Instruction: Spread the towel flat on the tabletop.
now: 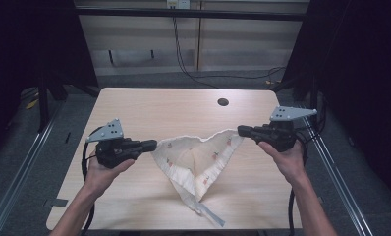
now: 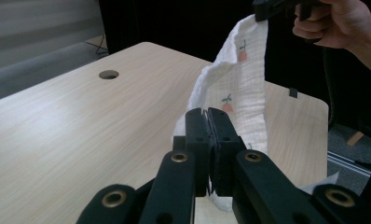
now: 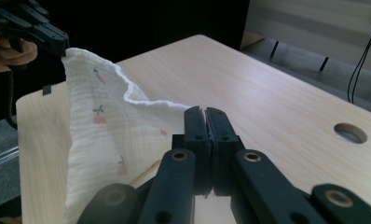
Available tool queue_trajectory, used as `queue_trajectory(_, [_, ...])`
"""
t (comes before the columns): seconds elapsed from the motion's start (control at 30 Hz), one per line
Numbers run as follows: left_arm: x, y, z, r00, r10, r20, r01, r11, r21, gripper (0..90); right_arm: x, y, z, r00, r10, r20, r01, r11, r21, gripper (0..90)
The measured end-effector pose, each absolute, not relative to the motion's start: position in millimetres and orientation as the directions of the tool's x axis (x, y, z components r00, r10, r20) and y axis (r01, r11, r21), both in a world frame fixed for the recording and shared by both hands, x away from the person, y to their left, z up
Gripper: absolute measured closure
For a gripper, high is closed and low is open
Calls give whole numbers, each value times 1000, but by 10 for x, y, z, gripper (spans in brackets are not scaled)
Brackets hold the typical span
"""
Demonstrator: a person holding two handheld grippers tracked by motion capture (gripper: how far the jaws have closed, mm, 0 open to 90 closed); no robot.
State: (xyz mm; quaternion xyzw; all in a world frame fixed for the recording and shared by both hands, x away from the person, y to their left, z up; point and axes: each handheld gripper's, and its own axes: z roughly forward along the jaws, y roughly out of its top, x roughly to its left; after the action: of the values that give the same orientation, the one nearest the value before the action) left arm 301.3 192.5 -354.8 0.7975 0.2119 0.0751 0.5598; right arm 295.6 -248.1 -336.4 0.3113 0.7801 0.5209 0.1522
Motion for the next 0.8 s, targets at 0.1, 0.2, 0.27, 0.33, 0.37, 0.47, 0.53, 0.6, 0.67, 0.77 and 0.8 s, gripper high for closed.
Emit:
queue_trajectory(0.1, [3020,1984,-3493,895,432,-112,248,-272,930,883,2940,-2507,-3270,-755,650,87,314,243,918,883])
queue_trajectory(0.2, [3026,2047,-3440,892,439,-110,244,-260,934,883,2920,-2530,-3184,-755,652,77,301,239,923,883])
queue_trajectory(0.27, [3024,2097,-3393,891,444,-94,224,-250,942,882,2904,-2541,-3130,-755,652,69,290,238,927,884])
queue_trajectory(0.33, [3019,2126,-3353,890,447,-86,216,-248,944,883,2885,-2541,-3078,-757,651,60,281,241,929,884])
queue_trajectory(0.37, [3012,2134,-3339,889,451,-85,215,-247,945,883,2873,-2539,-3048,-757,651,54,275,243,930,884])
queue_trajectory(0.47, [2965,2167,-3274,892,446,-69,195,-242,951,882,2827,-2542,-2980,-758,651,47,257,232,938,883])
queue_trajectory(0.53, [2901,2186,-3229,897,438,-61,179,-233,956,883,2755,-2551,-2916,-767,640,37,229,220,948,883])
queue_trajectory(0.6, [2821,2189,-3200,903,427,-51,160,-223,962,882,2693,-2537,-2868,-772,636,18,214,233,949,884])
queue_trajectory(0.67, [2742,2184,-3174,906,422,-33,142,-230,963,883,2635,-2521,-2831,-776,631,3,203,246,948,884])
queue_trajectory(0.77, [2664,2208,-3121,908,420,-16,122,-227,966,882,2543,-2497,-2780,-778,628,-17,189,260,947,884])
queue_trajectory(0.8, [2648,2219,-3103,907,421,-7,114,-229,967,883,2517,-2495,-2768,-781,624,-22,181,260,948,883])
